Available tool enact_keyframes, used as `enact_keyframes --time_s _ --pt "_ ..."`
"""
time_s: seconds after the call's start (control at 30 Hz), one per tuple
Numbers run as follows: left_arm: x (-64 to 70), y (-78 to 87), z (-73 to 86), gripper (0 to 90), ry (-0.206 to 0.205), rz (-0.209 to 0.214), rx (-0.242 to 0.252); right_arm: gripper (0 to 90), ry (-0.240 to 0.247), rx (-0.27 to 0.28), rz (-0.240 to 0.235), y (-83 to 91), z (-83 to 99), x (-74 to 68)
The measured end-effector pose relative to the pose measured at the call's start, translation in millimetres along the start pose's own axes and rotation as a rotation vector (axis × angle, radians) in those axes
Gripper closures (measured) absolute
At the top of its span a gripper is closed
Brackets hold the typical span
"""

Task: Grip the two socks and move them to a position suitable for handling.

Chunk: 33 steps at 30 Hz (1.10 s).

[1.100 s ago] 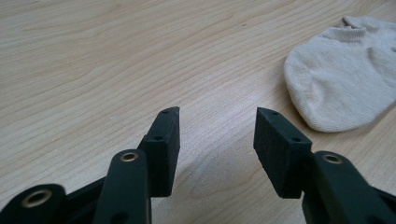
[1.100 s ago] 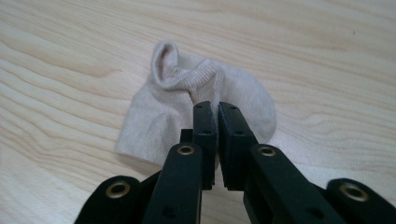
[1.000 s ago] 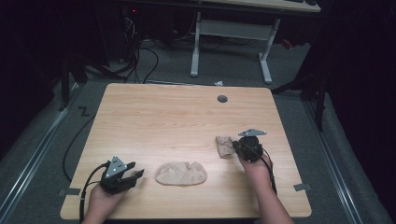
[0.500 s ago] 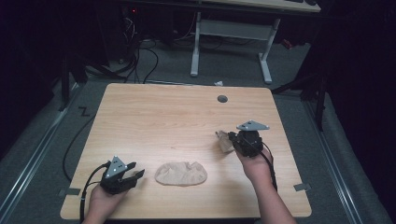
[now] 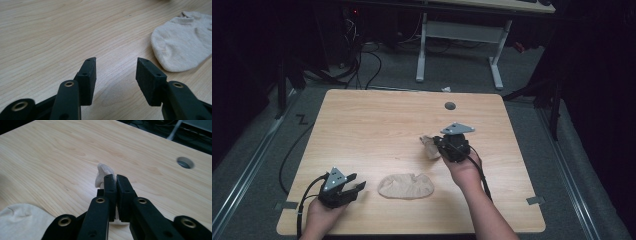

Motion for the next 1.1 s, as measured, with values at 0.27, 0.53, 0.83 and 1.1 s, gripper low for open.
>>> enact_keyframes --time_s 0.27,0.53,0.83,1.1 --pt "-2.4 2.3 -0.2 51.3 0.009 0.002 0.008 87.7 0.053 0.024 -0.092 -36.3 -30.2 -46.1" --pt "-5.0 5.1 -0.6 51.3 0.013 0.002 0.014 87.7 0.107 0.099 -0.193 -56.3 -78.5 -96.3" --pt "-3.7 4.1 -0.8 51.3 0.012 0.004 0.014 87.6 0.076 0.067 -0.169 -61.8 -65.1 -82.8" --pt "-1.4 1.1 -0.5 51.2 0.01 0.006 0.005 87.4 -0.045 -0.045 -0.098 -69.8 1.0 -37.0"
Point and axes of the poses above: each handheld gripper's, and its own axes: y roughly backward along the jaws, z roughly out of its underside, x roughly to its right, the point moved 4 cm from there along -y, roughly forward along the jaws, and after that the axes turned 7 degrees about y, right-handed, at the moved point
